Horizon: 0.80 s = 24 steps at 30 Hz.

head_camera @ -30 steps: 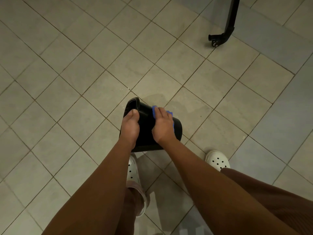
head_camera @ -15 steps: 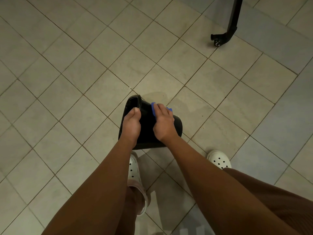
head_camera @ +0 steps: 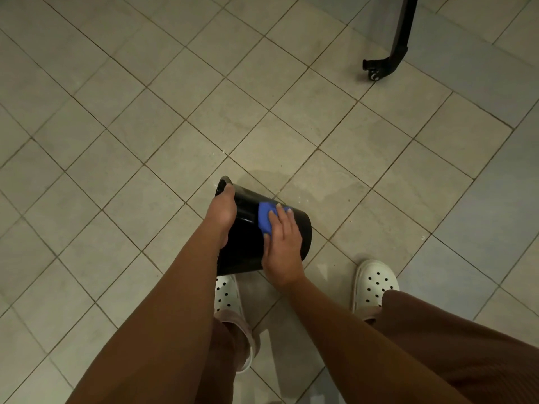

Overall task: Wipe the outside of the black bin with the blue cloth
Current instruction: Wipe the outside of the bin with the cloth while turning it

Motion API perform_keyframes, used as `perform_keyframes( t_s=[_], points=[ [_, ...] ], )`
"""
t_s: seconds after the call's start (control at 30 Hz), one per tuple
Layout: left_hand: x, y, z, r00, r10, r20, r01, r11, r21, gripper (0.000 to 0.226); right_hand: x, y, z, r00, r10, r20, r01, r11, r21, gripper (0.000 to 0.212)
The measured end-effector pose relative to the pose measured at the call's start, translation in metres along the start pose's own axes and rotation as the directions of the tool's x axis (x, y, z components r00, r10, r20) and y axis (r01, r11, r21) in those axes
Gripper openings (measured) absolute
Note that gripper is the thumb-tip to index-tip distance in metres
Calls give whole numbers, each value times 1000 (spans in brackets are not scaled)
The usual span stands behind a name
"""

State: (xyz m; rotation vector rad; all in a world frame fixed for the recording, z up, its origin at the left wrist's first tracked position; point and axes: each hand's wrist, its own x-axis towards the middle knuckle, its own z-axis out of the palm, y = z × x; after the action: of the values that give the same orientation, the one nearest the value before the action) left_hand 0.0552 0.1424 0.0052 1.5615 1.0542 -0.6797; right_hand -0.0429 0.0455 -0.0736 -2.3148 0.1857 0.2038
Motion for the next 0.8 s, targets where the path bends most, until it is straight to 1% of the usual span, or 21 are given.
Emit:
perform_keyframes(
  t_s=[0.03, 0.13, 0.2, 0.27, 0.33, 0.4, 0.5, 0.57, 0.67, 0.8],
  points=[
    [2, -1, -1, 1000, -4, -7, 3, 1000, -15, 53, -4, -3, 3, 1000, -25, -4, 25, 1000, -4, 51],
    [2, -2, -2, 1000, 13, 1, -13, 999, -37, 48, -3, -17, 11, 983, -181, -21, 181, 983, -23, 70],
    [3, -4, 0, 999, 46, 6, -46, 999, -26, 50, 7, -30, 10, 972, -234, -22, 234, 972, -16, 72],
    [2, -6, 1, 998, 68, -3, -68, 996, -54, 50, 22, -37, 4, 967, -253, 23, 253, 967, -23, 71],
    [2, -7, 2, 997, 81, 0, -80, 987, -137, 48, 33, -37, -4, 969, -230, 87, 233, 972, -23, 70],
    [0, -6, 3, 995, 102, 4, -99, 977, -190, 45, 40, -32, -10, 988, -144, 65, 144, 990, -2, 67],
    [-1, -8, 6, 993, 115, -7, -115, 977, -179, 49, 35, -31, -9, 1000, 9, 12, -9, 1000, 11, 68],
    [0, -10, 6, 990, 140, -23, -142, 979, -145, 56, 22, -37, -3, 999, 47, -24, -46, 999, 25, 72],
    [0, -12, 6, 984, 177, -9, -177, 979, -97, 61, 8, -48, 8, 998, -17, -62, 22, 997, 69, 72],
    [1, -12, 5, 983, 182, 19, -179, 980, -83, 53, 29, -47, 2, 990, -141, -1, 141, 985, 104, 66]
  ],
)
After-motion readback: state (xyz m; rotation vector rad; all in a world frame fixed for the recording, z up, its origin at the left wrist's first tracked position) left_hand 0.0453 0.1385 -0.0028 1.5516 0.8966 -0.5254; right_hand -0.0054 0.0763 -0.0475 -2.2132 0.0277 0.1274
